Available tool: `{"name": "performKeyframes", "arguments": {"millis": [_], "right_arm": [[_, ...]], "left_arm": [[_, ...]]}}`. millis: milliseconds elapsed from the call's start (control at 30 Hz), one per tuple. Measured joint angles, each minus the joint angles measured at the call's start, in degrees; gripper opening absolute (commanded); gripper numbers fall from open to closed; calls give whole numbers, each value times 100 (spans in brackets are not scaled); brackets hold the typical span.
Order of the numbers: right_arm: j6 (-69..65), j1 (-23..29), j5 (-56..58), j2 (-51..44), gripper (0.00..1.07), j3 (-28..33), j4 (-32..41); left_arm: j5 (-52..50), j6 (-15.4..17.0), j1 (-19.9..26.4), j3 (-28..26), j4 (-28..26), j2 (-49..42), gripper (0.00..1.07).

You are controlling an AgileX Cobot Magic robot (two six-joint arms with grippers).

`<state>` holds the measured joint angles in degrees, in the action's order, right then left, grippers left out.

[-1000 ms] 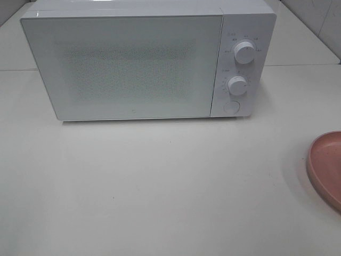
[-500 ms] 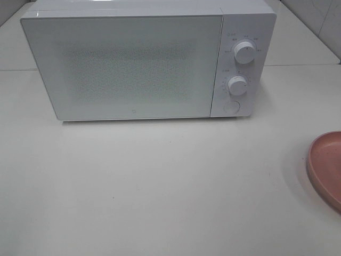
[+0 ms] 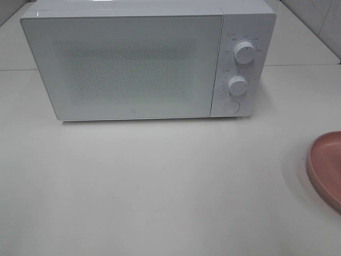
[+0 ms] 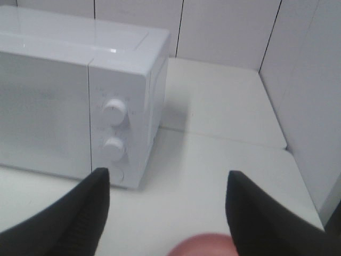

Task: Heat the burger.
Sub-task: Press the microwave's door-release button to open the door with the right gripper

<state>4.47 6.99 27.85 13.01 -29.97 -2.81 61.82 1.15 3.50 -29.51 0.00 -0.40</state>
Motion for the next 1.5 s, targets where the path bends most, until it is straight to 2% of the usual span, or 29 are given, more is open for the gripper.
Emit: {"name": "performKeyframes", "arguments": {"millis": [67, 100, 133, 167, 200, 233, 267, 300, 467, 533, 833, 1167, 1367, 1500], "right_arm": [[29, 0, -1054, 602, 46, 23, -34], [29, 0, -1054, 602, 46, 23, -34], [40, 0, -1765, 1049, 31, 120, -34], [46, 0, -2252, 1461, 22, 241, -34], [46, 0, -2252, 1461, 22, 241, -34], [46, 0, -2481, 1684, 8, 304, -34], [46, 0, -2481, 1684, 8, 304, -34], [29, 0, -2934, 2103, 0, 413, -34], [29, 0, -3564, 2756, 0, 539, -34], [29, 0, -3925, 3283, 0, 653, -34], [17, 0, -5243, 4005, 0, 922, -34], [-52, 0, -5821, 4418, 2, 928, -34], [-584, 0, -5856, 4922, 0, 928, -34], [-888, 29, -6469, 5535, 0, 1255, -34]], "left_arm": [[0, 0, 0, 0, 0, 0, 100], [0, 0, 0, 0, 0, 0, 100], [0, 0, 0, 0, 0, 0, 100], [0, 0, 0, 0, 0, 0, 100], [0, 0, 0, 0, 0, 0, 100], [0, 0, 0, 0, 0, 0, 100], [0, 0, 0, 0, 0, 0, 100], [0, 0, 0, 0, 0, 0, 100], [0, 0, 0, 0, 0, 0, 100], [0, 0, 0, 0, 0, 0, 100], [0, 0, 0, 0, 0, 0, 100], [0, 0, 0, 0, 0, 0, 100], [0, 0, 0, 0, 0, 0, 100], [0, 0, 0, 0, 0, 0, 100]]}}
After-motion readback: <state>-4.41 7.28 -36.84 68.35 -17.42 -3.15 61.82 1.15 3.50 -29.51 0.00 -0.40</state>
